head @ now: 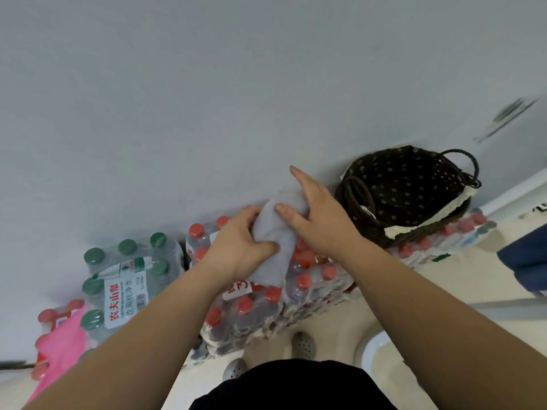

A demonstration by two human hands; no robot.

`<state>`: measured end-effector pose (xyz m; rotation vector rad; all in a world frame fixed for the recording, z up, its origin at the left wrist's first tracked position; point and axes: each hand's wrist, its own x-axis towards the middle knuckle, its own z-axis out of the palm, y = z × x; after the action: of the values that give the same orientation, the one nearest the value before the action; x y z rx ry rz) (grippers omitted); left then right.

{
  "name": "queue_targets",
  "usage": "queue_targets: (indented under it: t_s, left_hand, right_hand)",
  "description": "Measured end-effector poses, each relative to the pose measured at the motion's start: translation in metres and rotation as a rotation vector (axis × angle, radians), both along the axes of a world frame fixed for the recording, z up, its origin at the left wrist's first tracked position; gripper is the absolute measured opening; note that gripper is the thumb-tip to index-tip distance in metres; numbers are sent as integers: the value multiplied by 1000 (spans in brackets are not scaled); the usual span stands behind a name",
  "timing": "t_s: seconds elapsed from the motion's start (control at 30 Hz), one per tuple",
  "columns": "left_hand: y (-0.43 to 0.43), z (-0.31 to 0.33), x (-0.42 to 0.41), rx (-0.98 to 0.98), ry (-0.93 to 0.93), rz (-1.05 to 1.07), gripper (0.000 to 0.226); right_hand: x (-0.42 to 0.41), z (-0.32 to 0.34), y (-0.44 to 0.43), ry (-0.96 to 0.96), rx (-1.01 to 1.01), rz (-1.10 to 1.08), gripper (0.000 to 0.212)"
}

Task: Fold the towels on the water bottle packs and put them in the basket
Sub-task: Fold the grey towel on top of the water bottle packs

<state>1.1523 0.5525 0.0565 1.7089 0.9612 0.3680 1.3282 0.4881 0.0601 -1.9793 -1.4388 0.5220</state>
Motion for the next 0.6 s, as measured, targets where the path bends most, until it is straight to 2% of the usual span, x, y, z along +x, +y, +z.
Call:
queue_targets:
  t_s: [0.1,0.17,0.27,0.37,0.47,0.6]
  left_hand:
    - [-10,18,22,-116,-193,36,68]
    - [-18,30,42,-175,-312,38,79]
    - [-31,45,82,-161,-411,63,80]
    - [-43,51,129,-120,-451,88,81]
    - [-52,50,172,-2,-377,106,80]
    - [-47,34,208,388,-36,109,64]
  right_hand:
    - [12,14,-9,320,94,-156,89]
    - [20,20,-14,519,144,-228,88]
    - [43,31,-19,585,176,-294,78]
    - [79,43,-24,550,262,-299,65]
    - [123,47,-31,483,315,-303,55]
    - [193,27,-32,393,234,-274,50]
